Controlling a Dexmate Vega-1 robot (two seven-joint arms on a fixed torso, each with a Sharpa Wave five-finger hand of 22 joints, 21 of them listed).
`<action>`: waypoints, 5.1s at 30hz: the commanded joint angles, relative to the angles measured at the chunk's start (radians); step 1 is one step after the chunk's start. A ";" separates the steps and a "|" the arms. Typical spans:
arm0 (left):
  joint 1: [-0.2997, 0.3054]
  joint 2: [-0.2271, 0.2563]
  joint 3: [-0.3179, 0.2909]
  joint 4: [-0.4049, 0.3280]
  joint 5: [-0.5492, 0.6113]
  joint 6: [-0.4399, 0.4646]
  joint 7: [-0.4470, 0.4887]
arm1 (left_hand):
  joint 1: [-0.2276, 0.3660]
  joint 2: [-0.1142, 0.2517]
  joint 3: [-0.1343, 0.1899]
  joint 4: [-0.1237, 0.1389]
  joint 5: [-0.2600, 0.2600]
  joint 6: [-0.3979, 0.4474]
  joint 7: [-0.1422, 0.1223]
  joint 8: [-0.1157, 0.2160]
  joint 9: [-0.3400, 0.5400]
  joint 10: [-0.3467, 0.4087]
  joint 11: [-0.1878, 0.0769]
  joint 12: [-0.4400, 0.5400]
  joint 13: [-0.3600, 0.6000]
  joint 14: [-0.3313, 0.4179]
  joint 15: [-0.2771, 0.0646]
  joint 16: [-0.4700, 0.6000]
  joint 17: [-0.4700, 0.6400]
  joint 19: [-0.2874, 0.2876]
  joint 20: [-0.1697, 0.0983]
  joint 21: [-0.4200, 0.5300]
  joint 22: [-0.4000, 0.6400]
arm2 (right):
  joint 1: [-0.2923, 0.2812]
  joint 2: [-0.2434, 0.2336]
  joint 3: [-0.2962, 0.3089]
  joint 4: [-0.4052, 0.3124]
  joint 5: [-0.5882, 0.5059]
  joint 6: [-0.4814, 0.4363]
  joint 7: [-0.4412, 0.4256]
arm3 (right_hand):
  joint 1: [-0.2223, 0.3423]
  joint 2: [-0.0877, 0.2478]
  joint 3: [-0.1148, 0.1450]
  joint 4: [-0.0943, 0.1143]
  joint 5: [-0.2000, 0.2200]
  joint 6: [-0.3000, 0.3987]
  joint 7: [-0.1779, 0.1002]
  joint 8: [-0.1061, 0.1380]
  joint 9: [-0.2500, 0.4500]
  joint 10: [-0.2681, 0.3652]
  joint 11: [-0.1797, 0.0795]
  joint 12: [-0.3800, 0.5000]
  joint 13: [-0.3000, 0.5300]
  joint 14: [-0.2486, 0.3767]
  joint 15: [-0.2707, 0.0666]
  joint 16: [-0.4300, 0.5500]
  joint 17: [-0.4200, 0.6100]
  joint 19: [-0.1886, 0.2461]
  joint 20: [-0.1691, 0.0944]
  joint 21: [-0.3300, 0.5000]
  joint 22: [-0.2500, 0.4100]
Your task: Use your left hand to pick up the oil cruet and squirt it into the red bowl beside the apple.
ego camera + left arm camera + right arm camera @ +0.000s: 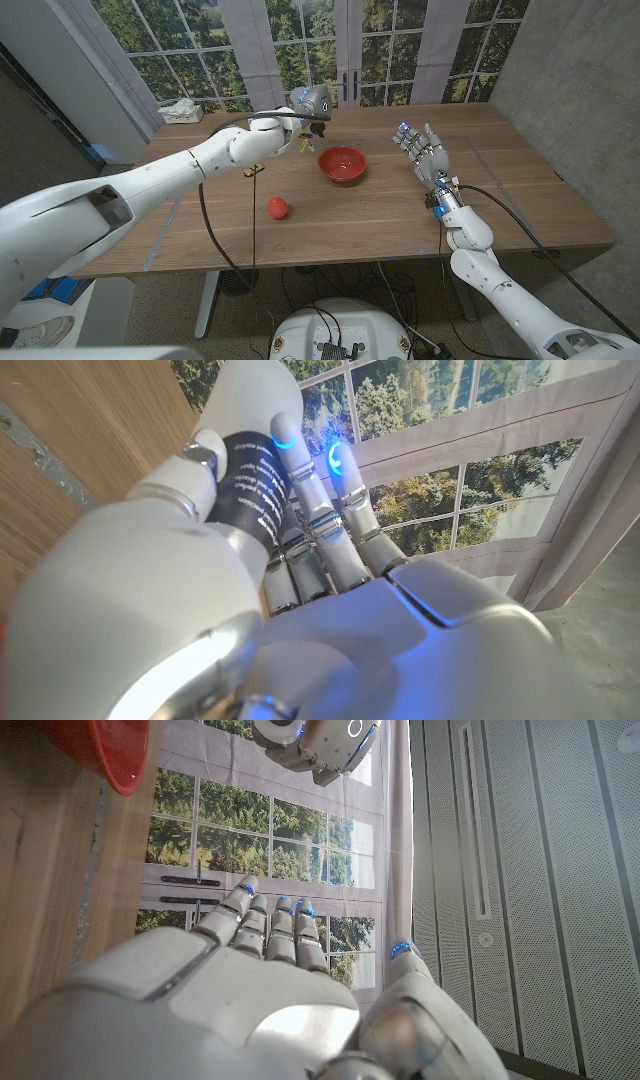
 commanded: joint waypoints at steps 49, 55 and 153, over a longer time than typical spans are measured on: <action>0.269 -0.125 -0.159 0.056 -0.030 0.529 0.107 | -0.020 0.095 -0.052 0.035 -0.070 -0.032 -0.057 -0.014 0.004 0.012 -0.072 -0.123 0.192 -0.139 -0.058 -0.215 -0.263 0.026 -0.132 -0.071 -0.105 | 0.001 -0.063 -0.030 -0.107 -0.114 -0.085 -0.147 | -0.011 0.002 0.003 -0.009 -0.001 0.011 -0.016 0.004 0.003 0.004 -0.001 0.001 0.002 0.003 0.006 0.005 -0.002 0.003 0.007 0.000 0.003; 0.305 -0.147 -0.188 0.033 -0.095 0.567 0.112 | -0.029 0.100 -0.052 0.035 -0.069 -0.022 -0.051 -0.019 0.001 0.019 -0.071 -0.120 0.184 -0.135 -0.058 -0.216 -0.271 0.030 -0.132 -0.073 -0.105 | -0.006 -0.072 -0.032 -0.130 -0.128 -0.099 -0.173 | -0.011 0.002 0.004 -0.010 -0.001 0.011 -0.017 0.004 0.003 0.003 -0.003 0.001 0.002 0.003 0.006 0.005 -0.002 0.004 0.007 0.000 0.003; 0.493 0.158 -0.468 -0.613 -1.799 1.053 -0.056 | -0.170 0.124 -0.009 0.027 -0.065 -0.011 0.082 -0.120 -0.003 0.048 -0.025 -0.117 0.074 -0.083 -0.050 -0.221 -0.365 0.141 -0.129 -0.138 -0.115 | -0.007 -0.130 -0.085 -0.272 -0.250 -0.203 -0.298 | -0.012 0.006 0.009 -0.018 -0.001 0.008 -0.021 0.002 0.003 0.005 -0.004 0.002 0.002 0.004 0.006 0.007 -0.006 0.007 0.012 0.000 0.004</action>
